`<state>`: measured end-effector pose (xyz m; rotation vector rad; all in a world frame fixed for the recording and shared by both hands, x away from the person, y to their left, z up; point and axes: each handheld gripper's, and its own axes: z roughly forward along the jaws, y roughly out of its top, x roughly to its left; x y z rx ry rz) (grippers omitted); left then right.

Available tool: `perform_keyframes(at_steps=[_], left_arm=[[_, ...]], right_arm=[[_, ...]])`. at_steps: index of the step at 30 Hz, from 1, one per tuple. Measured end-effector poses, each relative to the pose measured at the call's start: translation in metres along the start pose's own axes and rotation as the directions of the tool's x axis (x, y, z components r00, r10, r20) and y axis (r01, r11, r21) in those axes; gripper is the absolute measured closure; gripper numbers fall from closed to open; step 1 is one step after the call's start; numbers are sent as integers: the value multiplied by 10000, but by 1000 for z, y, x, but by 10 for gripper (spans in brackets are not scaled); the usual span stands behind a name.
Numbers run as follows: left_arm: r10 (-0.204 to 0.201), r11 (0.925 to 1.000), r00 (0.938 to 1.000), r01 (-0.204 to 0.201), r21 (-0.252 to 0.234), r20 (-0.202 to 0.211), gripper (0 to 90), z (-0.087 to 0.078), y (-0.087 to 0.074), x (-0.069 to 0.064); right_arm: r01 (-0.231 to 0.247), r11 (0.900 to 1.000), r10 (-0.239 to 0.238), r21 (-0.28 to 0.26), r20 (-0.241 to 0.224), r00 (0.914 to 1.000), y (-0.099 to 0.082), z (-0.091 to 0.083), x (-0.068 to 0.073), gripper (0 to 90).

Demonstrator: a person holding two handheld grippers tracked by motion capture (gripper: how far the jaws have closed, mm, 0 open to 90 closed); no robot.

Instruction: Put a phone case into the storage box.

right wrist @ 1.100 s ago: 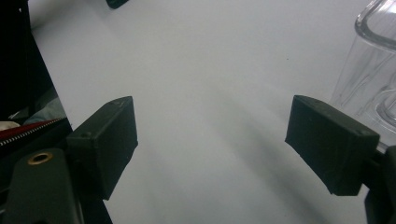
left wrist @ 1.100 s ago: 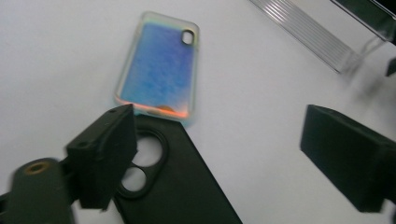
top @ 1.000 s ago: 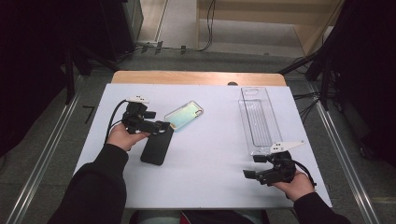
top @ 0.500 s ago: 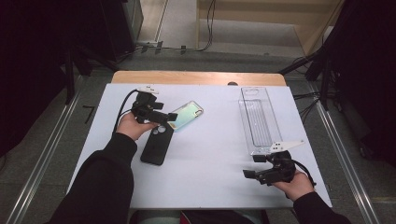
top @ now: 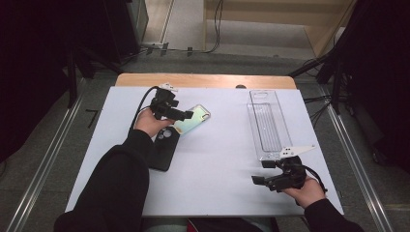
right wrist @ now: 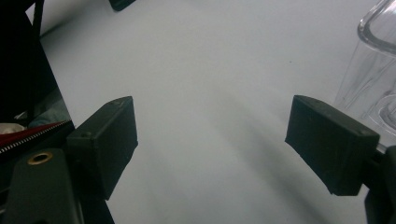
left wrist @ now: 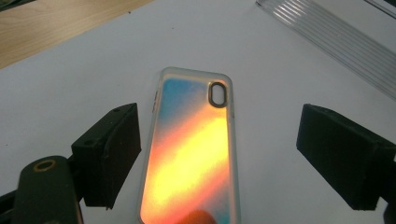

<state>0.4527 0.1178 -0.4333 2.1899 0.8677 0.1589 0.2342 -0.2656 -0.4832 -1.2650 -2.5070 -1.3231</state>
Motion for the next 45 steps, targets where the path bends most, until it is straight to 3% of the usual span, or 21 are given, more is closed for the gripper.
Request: perform_keyframes(at_steps=[2, 6, 13, 15, 16, 17, 18, 22, 27, 37, 42, 45], left_arm=[[-66, 9999, 10000, 65, 112, 59, 142, 6, 3, 1], [176, 9994, 9998, -174, 296, -57, 142, 22, 10, 0], [230, 9995, 9996, -234, 203, 182, 176, 31, 10, 4], [506, 9983, 9987, -507, 283, 34, 157, 34, 9, 3], [433, 9982, 9989, -425, 424, -191, 38, 38, 8, 4], [433, 9982, 9989, -425, 424, -191, 0, 38, 8, 4], [255, 9991, 9996, -252, 347, -88, 0, 38, 6, 8], [207, 9997, 9991, -213, 153, 380, 0, 38, 4, 11], [680, 9976, 9975, -682, 118, 214, 0, 39, 2, 10], [689, 9975, 9971, -694, 148, 333, 0, 48, -5, 12], [575, 9971, 9983, -571, 494, -69, 34, 53, -10, 16], [641, 9967, 9979, -637, 508, -63, 43, 53, -12, 17]], right_arm=[[-3, 10000, 3, 11, 4, 10000, 0, 0, 0, 147], [-52, 10000, 52, 10, -5, 10000, -2, -2, -1, 147], [-105, 9999, 105, -61, -23, 9999, -4, -5, -1, 147], [-114, 9999, 114, -34, -7, 9999, -5, -5, -1, 147], [-127, 9999, 127, -29, -3, 9999, -5, -5, -1, 147], [-127, 9999, 127, -29, -3, 9999, -5, -5, -1, 147], [-121, 9999, 121, -26, -20, 9999, -4, -5, -1, 147], [-75, 10000, 74, -43, -49, 10000, -4, -4, -1, 147], [-108, 9999, 108, -36, -60, 9999, -4, -4, -1, 147], [-119, 9999, 119, -31, -66, 9999, -4, -4, -1, 147], [-123, 9999, 123, -11, -54, 9999, -4, -3, -1, 147], [-119, 9999, 119, -4, -57, 9999, -4, -3, -1, 147]])
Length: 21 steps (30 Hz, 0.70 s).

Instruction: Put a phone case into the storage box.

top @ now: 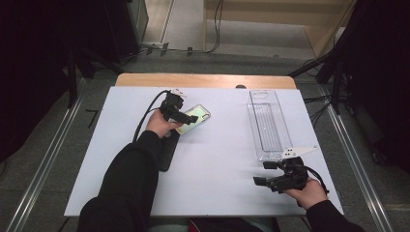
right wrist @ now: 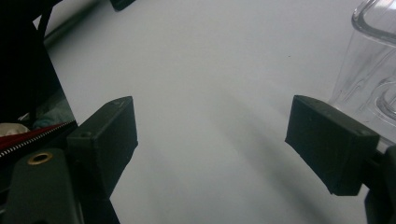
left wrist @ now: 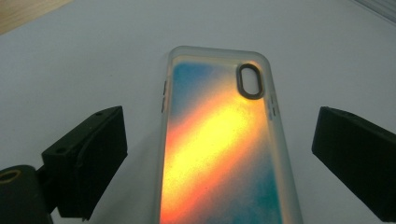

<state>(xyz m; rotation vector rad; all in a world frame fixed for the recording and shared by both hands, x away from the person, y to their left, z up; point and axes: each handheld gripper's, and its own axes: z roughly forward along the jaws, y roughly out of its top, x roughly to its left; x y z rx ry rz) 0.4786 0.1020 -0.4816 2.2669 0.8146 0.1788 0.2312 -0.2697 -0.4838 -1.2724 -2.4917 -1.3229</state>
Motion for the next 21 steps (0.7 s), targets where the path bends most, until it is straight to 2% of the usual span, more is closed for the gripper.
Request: perform_keyframes(at_steps=[3, 6, 9, 12, 18, 21], left_arm=[[54, 10000, 9999, -53, 73, -149, 50, 2, -5, 1], [55, 9998, 9999, -53, 179, -118, 50, 5, -8, 1], [256, 9987, 9996, -249, 451, -150, 51, 8, -10, 1], [275, 9988, 9996, -271, 407, -82, 51, 9, -11, 0], [317, 9983, 9993, -305, 490, -222, 56, 13, -14, -5], [507, 9972, 9985, -495, 552, -198, 57, 14, -14, -8]], right_arm=[[-4, 10000, 4, -2, -3, 10000, 0, 0, 0, 147], [-19, 10000, 19, 13, 1, 10000, 0, 0, 0, 147], [-12, 10000, 12, 4, 21, 10000, 0, 0, 0, 147], [-4, 10000, 4, 14, 16, 10000, 0, 0, 0, 147], [-6, 10000, 6, 52, 5, 10000, 0, 1, 0, 147], [-10, 10000, 10, 42, 19, 10000, 0, 1, 0, 147]])
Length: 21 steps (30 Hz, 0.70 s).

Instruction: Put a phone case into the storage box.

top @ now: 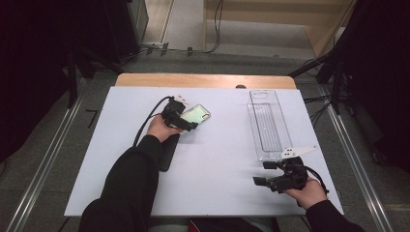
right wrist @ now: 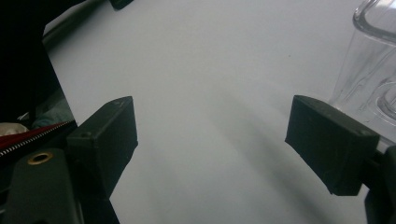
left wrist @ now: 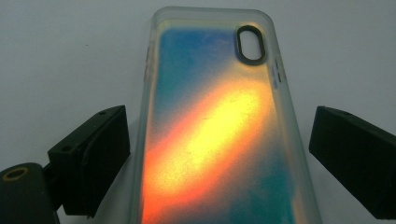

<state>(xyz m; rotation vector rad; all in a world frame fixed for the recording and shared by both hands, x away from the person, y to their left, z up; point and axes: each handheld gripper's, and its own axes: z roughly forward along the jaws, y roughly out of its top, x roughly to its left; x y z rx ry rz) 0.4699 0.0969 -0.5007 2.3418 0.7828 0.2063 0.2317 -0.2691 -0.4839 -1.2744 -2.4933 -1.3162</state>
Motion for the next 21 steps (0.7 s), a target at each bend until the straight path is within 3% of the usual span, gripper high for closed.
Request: perform_keyframes(at_steps=[2, 6, 8, 17, 21], left_arm=[[226, 9996, 9996, -223, 198, -138, 73, 2, 1, -3], [223, 9996, 9996, -219, 200, -200, 96, 2, 0, -3], [495, 9985, 9972, -481, 264, -560, 130, 2, 0, -5], [381, 9990, 9971, -367, 237, -656, 171, 1, 0, -6], [138, 9996, 9985, -125, 253, -529, 173, -1, 1, -7]], right_arm=[[-5, 10000, 5, 14, 4, 10000, 0, 0, 0, 147], [28, 10000, -28, 49, 26, 10000, 0, 1, 0, 147], [32, 10000, -32, 83, 18, 10000, 0, 1, 0, 147], [-23, 10000, 23, -52, -37, 10000, 0, -1, 0, 147], [-10, 10000, 10, -10, -44, 10000, 0, 0, 0, 147]])
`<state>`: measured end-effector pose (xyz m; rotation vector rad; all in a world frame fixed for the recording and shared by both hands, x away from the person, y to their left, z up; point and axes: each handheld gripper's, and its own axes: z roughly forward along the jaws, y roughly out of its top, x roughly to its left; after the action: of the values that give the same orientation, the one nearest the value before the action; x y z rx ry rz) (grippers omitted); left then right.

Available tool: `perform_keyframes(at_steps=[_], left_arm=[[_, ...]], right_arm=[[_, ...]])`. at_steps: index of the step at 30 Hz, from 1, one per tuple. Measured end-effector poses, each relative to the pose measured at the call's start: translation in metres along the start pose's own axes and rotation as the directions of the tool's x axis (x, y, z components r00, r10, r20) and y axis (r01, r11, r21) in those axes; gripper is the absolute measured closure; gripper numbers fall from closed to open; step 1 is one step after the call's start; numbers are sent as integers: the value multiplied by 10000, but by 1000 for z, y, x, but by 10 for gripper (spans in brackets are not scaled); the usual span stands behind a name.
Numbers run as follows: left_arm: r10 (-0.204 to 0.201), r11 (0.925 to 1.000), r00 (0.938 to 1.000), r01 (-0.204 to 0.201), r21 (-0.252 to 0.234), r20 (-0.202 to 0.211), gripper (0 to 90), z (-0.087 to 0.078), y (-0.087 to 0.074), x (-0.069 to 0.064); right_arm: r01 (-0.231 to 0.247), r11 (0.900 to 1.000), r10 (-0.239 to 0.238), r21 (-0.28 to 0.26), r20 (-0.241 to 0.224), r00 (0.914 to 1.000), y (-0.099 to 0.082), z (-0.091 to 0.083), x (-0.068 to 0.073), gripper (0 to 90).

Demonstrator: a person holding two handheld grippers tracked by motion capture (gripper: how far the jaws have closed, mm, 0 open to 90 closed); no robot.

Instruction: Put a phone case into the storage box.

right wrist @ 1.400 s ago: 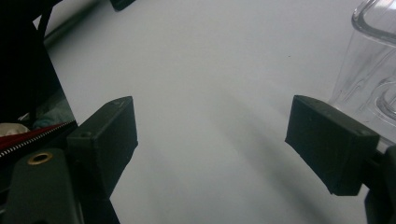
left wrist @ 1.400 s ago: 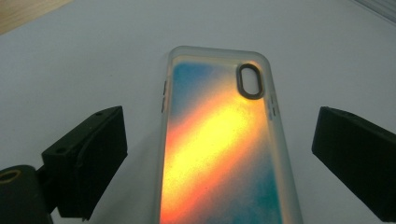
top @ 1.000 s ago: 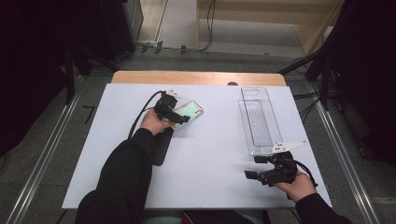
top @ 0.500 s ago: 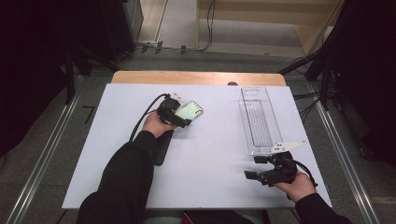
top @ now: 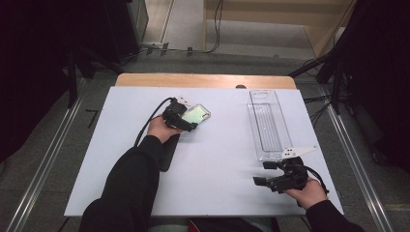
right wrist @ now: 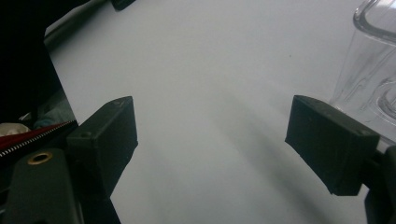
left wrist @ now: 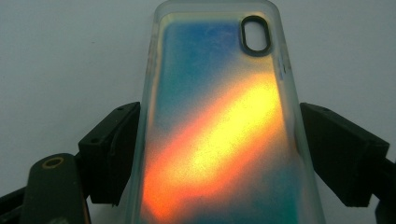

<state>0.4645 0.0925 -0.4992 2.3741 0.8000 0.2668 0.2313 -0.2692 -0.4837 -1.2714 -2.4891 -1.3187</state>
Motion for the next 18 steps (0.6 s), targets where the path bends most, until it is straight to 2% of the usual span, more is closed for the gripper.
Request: perform_keyframes(at_steps=[3, 9, 18], left_arm=[[-123, 9997, 9995, 129, -187, 291, 173, -4, 2, -1], [60, 9983, 9977, -21, -581, 675, 173, -30, 16, -5], [-105, 9992, 9976, 131, -369, 691, 173, -58, 16, -14]], right_arm=[[12, 10000, -12, 12, -2, 10000, 0, 0, 0, 147], [35, 10000, -36, -26, -58, 10000, 0, 0, 1, 147], [91, 9999, -92, -44, -76, 9999, 0, -1, 2, 147]])
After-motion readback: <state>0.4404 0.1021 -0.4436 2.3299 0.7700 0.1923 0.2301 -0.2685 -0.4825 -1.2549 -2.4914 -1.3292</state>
